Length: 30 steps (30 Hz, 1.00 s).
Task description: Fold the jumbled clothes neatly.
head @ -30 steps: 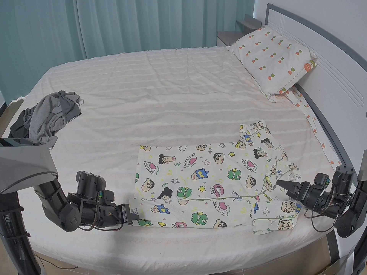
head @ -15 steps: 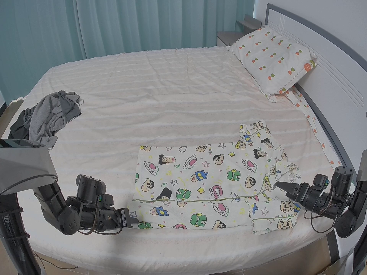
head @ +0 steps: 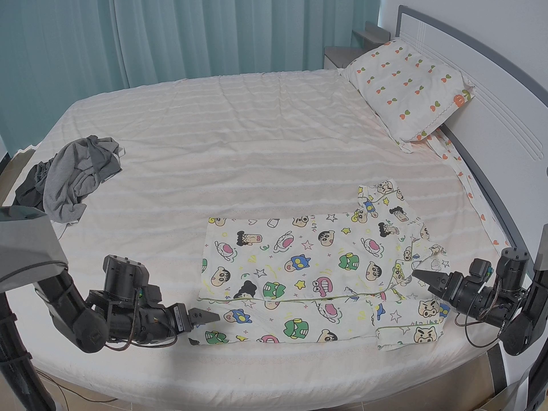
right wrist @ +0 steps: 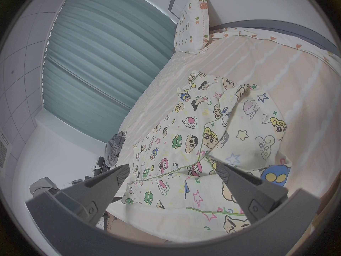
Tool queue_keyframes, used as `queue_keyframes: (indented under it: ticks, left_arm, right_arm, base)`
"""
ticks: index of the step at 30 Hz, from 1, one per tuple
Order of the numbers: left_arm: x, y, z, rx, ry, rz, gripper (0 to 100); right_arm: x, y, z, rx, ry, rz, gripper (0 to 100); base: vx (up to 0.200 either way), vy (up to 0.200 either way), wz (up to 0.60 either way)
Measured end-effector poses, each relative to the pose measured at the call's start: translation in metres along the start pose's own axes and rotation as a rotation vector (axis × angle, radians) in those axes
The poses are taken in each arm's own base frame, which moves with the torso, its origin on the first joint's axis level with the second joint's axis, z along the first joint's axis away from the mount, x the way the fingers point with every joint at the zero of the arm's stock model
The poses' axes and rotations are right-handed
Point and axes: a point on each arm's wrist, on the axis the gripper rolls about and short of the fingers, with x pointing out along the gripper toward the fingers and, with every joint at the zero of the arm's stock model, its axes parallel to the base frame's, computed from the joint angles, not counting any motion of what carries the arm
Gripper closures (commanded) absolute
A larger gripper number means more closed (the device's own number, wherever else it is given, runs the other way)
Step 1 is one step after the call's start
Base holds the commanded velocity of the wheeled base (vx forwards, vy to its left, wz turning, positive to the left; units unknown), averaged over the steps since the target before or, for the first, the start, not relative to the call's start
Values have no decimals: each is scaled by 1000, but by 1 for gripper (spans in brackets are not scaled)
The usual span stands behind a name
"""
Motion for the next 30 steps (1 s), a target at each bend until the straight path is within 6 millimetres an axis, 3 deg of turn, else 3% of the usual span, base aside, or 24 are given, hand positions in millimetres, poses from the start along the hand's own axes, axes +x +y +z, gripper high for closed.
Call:
queue_keyframes:
  ticks: [5,10,21,30]
  left_arm:
    - [-23,-23,-3,-46,-41,-83,0]
    - [-33,-34,-8,-13,-50,-123,0]
    - [-38,-35,-11,-15,-60,-124,0]
    - [-37,-37,-14,-22,-46,-128,0]
  right_arm:
    - [-1,2,1,-7,-7,4,0]
    - [-2,2,2,-10,-11,7,0]
    - [-2,2,2,-10,-11,6,0]
    - [-1,2,1,-9,-8,7,0]
  base:
    - [200,0,0]
    - [160,0,0]
    - [0,0,0]
    - [0,-200,0]
